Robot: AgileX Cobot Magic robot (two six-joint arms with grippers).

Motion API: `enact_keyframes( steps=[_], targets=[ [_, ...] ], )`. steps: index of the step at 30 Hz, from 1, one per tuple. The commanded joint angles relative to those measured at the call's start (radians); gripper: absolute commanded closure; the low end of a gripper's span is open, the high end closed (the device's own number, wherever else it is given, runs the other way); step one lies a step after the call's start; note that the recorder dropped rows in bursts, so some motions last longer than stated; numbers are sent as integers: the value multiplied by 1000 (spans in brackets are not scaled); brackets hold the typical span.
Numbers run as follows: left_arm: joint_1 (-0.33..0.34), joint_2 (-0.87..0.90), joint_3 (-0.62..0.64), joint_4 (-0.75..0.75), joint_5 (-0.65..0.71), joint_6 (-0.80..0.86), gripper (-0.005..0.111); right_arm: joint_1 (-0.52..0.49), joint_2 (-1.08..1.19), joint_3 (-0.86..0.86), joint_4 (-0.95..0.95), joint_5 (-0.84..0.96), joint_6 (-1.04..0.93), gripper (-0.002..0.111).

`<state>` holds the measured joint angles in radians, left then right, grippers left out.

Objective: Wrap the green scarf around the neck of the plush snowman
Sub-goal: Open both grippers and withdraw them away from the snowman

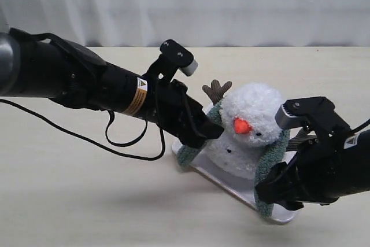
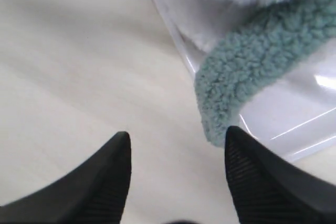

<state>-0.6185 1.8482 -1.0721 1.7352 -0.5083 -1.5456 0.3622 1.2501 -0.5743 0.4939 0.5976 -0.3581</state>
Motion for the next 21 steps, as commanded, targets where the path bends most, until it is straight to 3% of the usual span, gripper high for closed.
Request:
enact_keyframes(
  steps=[1,5,12,15,21],
  targets=[
    [-5,-65,1,9,3,-14,42,0,-73,-7,-43,-10,31,57],
    [-5,-100,1,9,3,-25,46,0,-148,-7,-43,-60,31,57],
    [-5,-115,1,9,3,-32,86,0,-308,-13,-35,-153,11,57],
    [-5,-115,1,9,3,-30,105,0,-372,-39,-40,-159,-14,70],
    [-5,-156,1,9,3,-32,107,0,-487,-61,-40,-153,-130,100]
  ],
)
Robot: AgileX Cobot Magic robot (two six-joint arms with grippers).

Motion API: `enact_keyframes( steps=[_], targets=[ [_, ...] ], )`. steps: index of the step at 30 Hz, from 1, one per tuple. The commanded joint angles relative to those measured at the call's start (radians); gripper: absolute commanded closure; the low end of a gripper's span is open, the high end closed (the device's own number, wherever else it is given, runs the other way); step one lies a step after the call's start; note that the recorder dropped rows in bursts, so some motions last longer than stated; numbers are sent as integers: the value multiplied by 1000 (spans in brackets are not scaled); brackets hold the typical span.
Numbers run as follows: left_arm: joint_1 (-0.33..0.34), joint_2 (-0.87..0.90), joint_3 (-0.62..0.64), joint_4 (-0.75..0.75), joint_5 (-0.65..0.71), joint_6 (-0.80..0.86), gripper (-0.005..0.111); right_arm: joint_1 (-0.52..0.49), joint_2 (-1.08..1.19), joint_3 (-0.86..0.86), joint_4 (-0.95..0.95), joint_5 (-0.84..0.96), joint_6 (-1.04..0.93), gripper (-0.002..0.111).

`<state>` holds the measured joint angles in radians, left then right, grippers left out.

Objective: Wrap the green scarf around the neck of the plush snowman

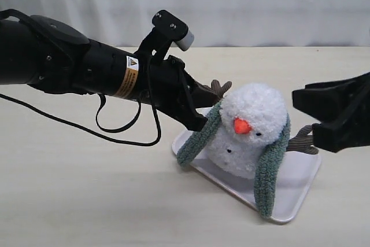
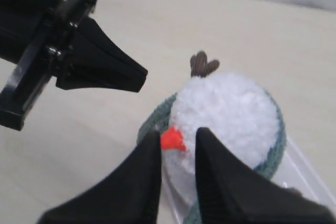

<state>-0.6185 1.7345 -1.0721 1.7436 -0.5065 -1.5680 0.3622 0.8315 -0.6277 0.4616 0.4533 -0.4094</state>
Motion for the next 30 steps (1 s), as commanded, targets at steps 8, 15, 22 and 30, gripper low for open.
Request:
enact_keyframes(
  steps=[8,15,22,30],
  targets=[
    [-5,-152,3,1,10,-94,107,0,-198,-5,-11,-7,-84,104],
    [-5,-307,107,1,70,-103,107,0,-297,-5,-11,30,-107,104],
    [-5,-507,224,1,135,-106,107,0,-380,-3,-11,30,-128,104],
    [-5,-686,273,1,131,-141,107,0,-534,56,-8,-32,-126,104]
  ],
)
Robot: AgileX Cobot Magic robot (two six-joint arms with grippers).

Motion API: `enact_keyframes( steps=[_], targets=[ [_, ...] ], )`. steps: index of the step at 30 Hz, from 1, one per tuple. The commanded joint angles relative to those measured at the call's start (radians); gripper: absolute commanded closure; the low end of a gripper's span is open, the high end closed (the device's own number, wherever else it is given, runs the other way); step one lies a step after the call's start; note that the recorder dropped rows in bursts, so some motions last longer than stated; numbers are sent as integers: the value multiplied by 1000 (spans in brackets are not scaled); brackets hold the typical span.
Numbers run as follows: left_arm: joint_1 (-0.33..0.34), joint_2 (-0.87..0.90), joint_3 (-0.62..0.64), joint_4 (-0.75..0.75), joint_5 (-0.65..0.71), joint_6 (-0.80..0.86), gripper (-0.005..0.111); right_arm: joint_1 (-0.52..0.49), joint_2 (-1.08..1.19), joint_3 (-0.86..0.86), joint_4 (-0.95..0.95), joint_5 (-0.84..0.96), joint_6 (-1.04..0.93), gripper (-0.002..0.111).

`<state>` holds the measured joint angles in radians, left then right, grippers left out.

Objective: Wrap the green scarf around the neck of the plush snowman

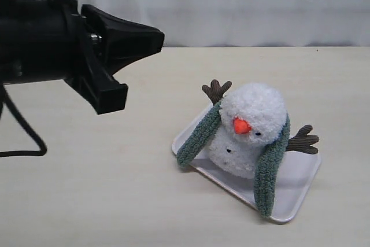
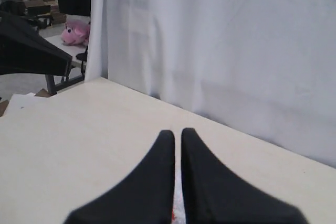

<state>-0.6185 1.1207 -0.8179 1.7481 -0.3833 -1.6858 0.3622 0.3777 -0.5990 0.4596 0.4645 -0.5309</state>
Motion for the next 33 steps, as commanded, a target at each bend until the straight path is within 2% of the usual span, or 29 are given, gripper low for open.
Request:
enact_keyframes(
  steps=[1,9,14,33],
  targets=[
    [-5,-89,26,-4,8,-23,107,0,-107,35,-6,-54,-5,104],
    [-5,-190,38,-4,-25,-23,107,0,-300,89,-6,-77,-6,104],
    [-5,-222,38,-4,-99,-23,107,0,-378,110,-8,-64,-6,104],
    [-5,-232,38,-4,-132,-19,107,0,-378,117,0,-32,-6,104]
  ],
)
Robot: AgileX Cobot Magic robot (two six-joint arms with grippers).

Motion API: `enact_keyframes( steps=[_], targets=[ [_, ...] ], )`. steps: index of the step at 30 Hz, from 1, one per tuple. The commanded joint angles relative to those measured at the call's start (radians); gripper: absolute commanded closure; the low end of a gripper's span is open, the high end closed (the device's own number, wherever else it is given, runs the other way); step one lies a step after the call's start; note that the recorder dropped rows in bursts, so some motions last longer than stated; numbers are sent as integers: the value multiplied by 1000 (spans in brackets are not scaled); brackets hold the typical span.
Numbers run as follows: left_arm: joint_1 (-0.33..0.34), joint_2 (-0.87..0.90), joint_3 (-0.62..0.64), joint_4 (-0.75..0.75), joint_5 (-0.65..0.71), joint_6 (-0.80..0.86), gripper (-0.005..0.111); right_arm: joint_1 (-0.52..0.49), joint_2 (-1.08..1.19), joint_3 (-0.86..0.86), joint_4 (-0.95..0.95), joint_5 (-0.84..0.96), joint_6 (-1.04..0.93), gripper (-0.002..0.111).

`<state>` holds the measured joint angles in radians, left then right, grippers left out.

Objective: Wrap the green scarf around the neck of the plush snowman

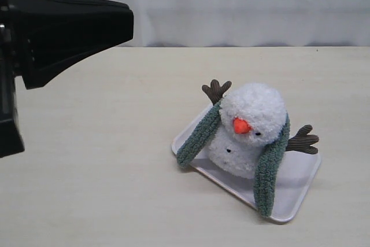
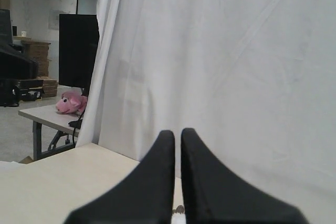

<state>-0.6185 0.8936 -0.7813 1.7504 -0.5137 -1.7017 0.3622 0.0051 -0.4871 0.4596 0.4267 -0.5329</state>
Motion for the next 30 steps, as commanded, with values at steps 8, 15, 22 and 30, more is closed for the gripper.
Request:
enact_keyframes(
  steps=[8,15,22,30],
  targets=[
    [-5,-4,2,-6,5,-3,107,0,-5,5,0,5,-4,104],
    [-5,-4,2,-6,5,-2,107,0,-5,5,0,5,-4,104],
    [-5,-4,2,-709,-3,-1,107,0,-5,5,0,5,6,104],
    [-5,-10,2,-1750,-5,-1,107,0,-5,5,0,5,6,104]
  ],
)
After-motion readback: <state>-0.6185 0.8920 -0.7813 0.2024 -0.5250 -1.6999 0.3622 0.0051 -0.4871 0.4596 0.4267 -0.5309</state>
